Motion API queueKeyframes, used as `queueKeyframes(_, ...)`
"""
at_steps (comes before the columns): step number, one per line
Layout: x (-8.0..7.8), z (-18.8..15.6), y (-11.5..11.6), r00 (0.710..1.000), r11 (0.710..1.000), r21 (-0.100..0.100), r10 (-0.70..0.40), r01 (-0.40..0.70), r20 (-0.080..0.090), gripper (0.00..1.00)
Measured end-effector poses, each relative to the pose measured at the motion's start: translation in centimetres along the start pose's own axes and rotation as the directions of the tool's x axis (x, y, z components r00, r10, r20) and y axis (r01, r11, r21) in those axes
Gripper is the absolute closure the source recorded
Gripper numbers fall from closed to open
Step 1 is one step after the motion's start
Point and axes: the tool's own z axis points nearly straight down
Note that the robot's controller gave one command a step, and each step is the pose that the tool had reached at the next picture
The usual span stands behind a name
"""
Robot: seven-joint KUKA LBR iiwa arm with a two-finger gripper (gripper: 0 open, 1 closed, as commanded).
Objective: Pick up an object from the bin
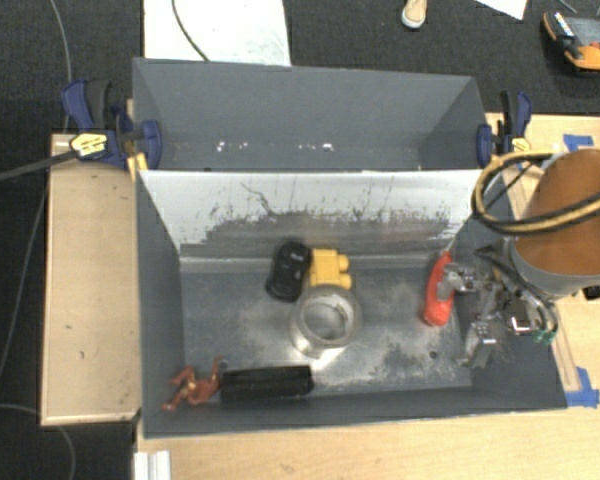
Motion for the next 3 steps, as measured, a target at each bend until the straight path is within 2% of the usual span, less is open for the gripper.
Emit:
queueKeyframes(1, -0.2, -0.4, 0.0, 1.000, 1.000, 0.002, -0.007, 0.007, 0.008, 0.00)
queueKeyframes(2, -7.3, 8.8, -3.8, 0.889, 0.889, 0.005, -0.459, 0.459, 0.008, 0.00)
queueKeyframes(3, -7.5, 4.4, -3.8, 0.987, 0.987, 0.005, -0.159, 0.158, 0.016, 0.00)
